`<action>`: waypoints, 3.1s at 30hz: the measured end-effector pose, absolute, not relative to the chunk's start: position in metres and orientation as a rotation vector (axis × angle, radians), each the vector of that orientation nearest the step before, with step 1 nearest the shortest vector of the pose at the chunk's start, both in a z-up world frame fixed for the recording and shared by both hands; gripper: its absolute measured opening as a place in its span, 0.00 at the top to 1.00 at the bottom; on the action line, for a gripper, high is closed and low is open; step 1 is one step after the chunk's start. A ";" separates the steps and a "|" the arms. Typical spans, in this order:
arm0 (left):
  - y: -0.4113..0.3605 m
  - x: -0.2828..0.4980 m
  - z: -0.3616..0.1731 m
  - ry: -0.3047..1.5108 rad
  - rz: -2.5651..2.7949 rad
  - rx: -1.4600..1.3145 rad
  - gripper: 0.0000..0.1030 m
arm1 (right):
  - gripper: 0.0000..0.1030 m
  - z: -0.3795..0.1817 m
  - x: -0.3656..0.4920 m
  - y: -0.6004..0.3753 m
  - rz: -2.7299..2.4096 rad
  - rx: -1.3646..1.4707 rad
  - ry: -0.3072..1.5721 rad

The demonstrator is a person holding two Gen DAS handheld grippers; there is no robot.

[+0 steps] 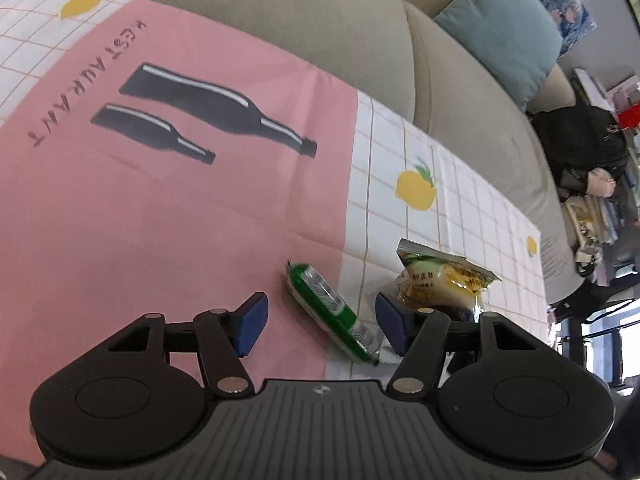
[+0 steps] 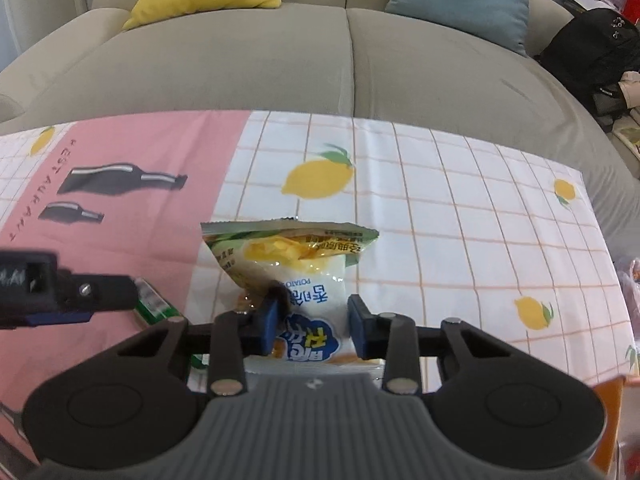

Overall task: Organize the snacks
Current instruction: 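Grasp the green sausage stick with the left tool while the right tool grasps the yellow puff pack, then lift both snacks and carry them over the orange box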

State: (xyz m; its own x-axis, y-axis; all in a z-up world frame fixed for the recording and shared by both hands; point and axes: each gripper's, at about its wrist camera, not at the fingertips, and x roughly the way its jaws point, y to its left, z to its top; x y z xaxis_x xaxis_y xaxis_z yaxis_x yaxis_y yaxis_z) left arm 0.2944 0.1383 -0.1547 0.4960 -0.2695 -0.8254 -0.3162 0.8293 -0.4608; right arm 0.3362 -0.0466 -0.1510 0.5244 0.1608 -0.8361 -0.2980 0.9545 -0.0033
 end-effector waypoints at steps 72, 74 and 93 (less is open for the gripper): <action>0.089 0.122 -0.141 1.035 -0.036 -0.302 0.76 | 0.67 -0.142 0.139 -0.090 0.400 0.124 0.935; 0.089 0.117 -0.129 1.025 -0.052 -0.334 0.76 | 0.67 -0.131 0.137 -0.091 0.391 0.121 0.936; -0.005 0.120 -0.015 0.952 -0.329 -0.319 0.76 | 0.67 -0.010 0.114 -0.223 0.372 0.205 0.852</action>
